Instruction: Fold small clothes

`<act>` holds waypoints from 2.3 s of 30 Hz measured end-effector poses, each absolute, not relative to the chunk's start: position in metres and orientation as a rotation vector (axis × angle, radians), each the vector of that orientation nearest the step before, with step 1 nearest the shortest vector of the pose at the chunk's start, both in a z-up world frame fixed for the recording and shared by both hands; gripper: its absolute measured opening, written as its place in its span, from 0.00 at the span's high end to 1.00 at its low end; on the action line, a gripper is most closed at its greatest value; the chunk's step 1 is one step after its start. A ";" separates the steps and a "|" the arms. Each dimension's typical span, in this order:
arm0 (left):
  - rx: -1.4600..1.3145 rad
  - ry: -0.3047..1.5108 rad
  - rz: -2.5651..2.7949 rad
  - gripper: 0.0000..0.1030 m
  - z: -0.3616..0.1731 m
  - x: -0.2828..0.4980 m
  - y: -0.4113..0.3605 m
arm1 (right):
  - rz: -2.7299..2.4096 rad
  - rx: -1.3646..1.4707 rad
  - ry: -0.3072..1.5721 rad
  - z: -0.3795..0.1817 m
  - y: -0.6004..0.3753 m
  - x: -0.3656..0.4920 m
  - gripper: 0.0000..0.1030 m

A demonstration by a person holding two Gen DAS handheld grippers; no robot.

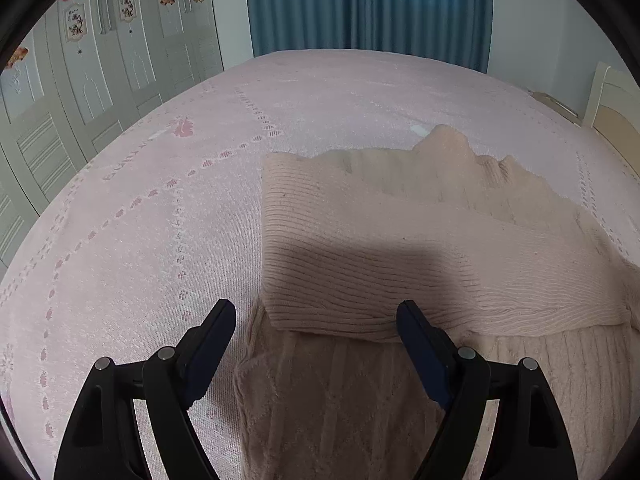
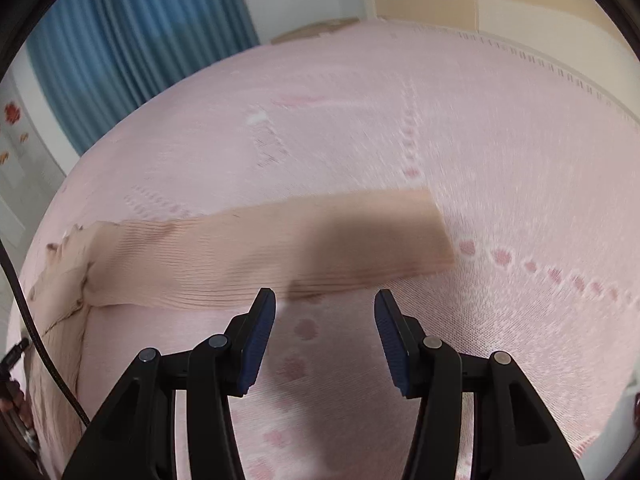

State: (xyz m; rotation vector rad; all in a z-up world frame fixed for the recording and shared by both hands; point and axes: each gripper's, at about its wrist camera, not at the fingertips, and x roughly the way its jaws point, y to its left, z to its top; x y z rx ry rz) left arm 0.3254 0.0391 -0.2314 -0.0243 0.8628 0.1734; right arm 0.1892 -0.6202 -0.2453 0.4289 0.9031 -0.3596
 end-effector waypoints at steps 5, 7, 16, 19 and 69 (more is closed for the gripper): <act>-0.004 0.861 0.188 0.21 -0.233 0.327 0.036 | -0.335 0.548 0.877 -0.256 -0.642 0.197 0.47; -0.002 0.864 0.190 0.21 -0.234 0.328 0.036 | -0.331 0.577 0.870 -0.261 -0.649 0.201 0.47; -0.002 0.869 0.195 0.21 -0.235 0.330 0.036 | -0.382 0.690 0.797 -0.263 -0.673 0.210 0.47; -0.003 0.863 0.193 0.21 -0.234 0.329 0.036 | -0.439 0.629 0.811 -0.260 -0.670 0.217 0.66; -0.169 0.790 0.294 0.21 -0.201 0.267 0.196 | 0.362 -0.178 0.780 -0.189 -0.090 0.306 0.56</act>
